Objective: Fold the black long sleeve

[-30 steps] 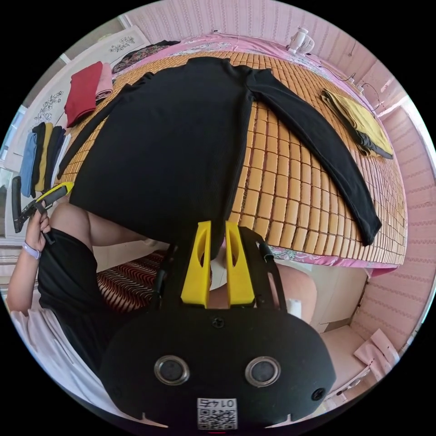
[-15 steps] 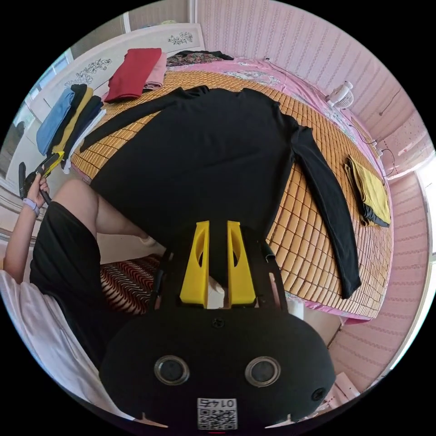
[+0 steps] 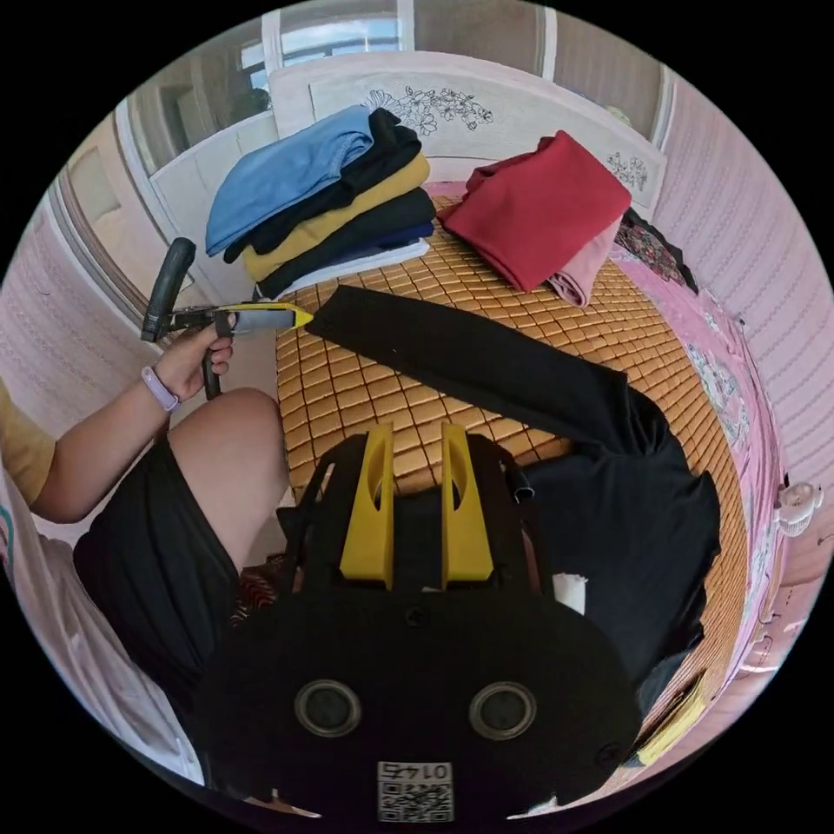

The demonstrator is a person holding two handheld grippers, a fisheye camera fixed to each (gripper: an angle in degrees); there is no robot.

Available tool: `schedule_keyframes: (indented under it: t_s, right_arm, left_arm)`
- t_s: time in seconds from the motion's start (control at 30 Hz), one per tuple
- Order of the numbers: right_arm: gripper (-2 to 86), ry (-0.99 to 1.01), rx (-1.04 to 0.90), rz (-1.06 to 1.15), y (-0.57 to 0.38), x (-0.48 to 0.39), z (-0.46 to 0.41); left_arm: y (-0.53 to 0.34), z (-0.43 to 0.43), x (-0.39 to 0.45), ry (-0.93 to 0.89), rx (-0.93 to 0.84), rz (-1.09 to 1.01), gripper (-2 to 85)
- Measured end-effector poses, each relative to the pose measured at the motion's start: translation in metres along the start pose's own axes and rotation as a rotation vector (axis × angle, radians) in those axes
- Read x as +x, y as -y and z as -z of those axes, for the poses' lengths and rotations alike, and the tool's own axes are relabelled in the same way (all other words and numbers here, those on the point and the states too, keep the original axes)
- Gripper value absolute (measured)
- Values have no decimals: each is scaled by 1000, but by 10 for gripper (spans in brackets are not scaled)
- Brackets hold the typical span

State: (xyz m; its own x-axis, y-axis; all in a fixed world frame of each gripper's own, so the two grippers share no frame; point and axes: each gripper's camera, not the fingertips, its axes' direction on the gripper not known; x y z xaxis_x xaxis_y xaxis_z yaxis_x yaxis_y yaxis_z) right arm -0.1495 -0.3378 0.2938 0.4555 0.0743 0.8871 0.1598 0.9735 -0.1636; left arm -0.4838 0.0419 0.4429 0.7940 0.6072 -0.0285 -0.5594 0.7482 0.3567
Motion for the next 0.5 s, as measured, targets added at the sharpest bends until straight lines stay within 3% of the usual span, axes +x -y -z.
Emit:
schedule_keyframes:
  t_s: [0.23,0.4,0.5]
  right_arm:
    - [91,-32,-33,66,104,-1,-80]
    - [86,-43,-58,60,135,-3,-119]
    - [40,-24,-55,54,134,1,-125]
  left_arm:
    - [-3,-6,-2,-71,-4,-26,93]
    - [-6,-20,15,8,-22,-142,90]
    - [-8,-23,24,52,-12,-151,63]
